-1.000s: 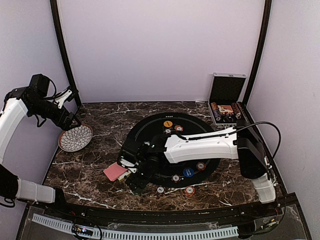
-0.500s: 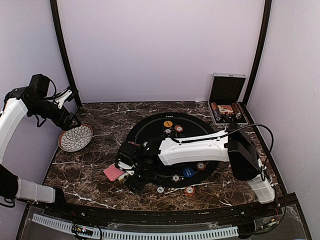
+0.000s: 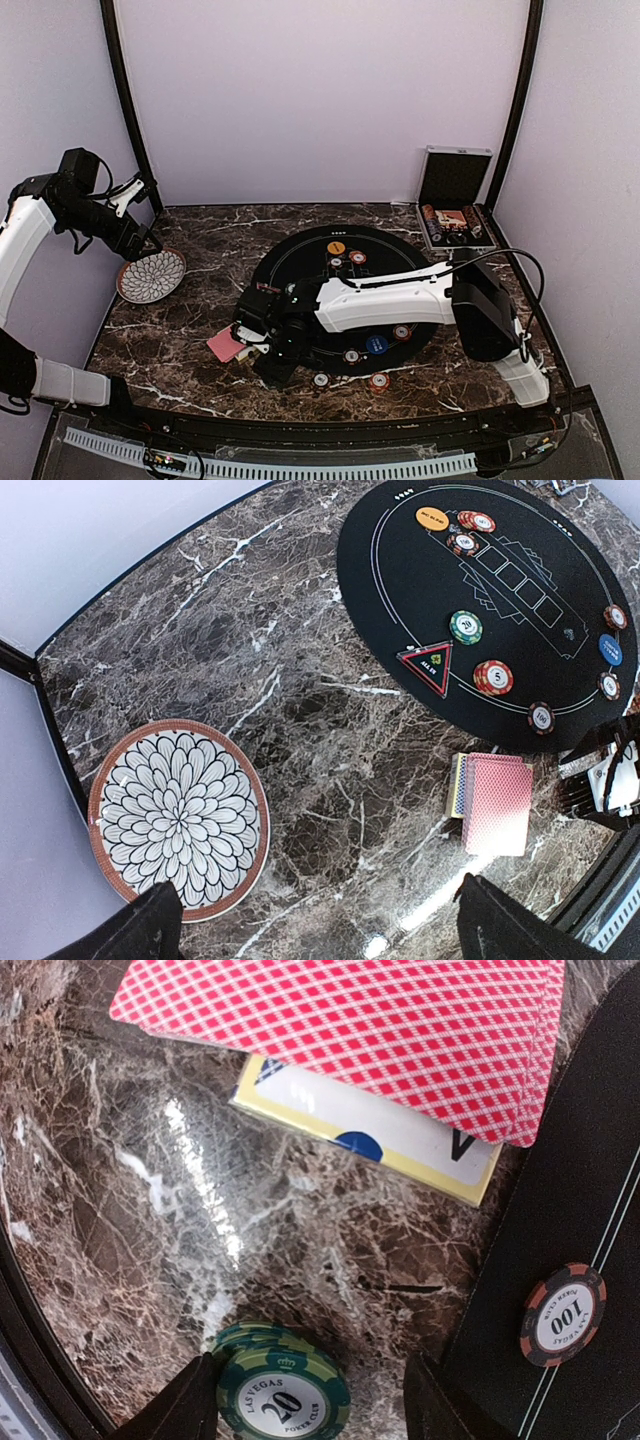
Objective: Distribute texas hold em gaming equipment
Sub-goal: Pick up the pile of poker chips from the pile of poker chips.
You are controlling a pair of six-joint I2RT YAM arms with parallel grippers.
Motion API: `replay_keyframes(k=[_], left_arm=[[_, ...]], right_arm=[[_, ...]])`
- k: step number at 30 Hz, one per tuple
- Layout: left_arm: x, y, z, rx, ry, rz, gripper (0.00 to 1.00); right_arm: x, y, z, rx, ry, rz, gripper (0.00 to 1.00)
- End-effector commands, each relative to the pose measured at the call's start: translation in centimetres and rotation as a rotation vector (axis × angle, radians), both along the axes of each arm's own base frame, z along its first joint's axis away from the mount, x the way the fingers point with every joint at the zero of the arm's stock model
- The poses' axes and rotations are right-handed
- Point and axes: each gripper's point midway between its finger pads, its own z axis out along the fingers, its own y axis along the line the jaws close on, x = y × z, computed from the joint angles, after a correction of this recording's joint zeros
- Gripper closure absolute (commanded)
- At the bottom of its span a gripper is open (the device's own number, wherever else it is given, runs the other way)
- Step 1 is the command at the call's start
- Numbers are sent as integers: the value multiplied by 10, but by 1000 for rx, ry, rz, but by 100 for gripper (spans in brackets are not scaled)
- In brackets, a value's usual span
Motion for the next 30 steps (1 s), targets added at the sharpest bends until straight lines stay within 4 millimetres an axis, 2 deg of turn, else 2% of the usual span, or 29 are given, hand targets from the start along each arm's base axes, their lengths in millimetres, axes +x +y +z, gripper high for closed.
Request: replay_keyframes(k=[1, 8, 14, 23, 30], left_arm=[[-8, -2, 9, 1, -17, -10, 1], [-7, -1, 9, 3, -19, -9, 1], [-7, 0, 9, 10, -21, -9, 1], [-7, 0, 10, 13, -23, -8, 1], [-7, 0, 10, 13, -26, -9, 1]], right_arm=[[-5, -1, -10, -18, 13, 13, 38], [-11, 1, -9, -8, 42, 28, 45], [-14, 1, -5, -2, 58, 35, 59], [-17, 4, 15, 36, 67, 46, 78], [-12, 3, 31, 54, 39, 34, 87]])
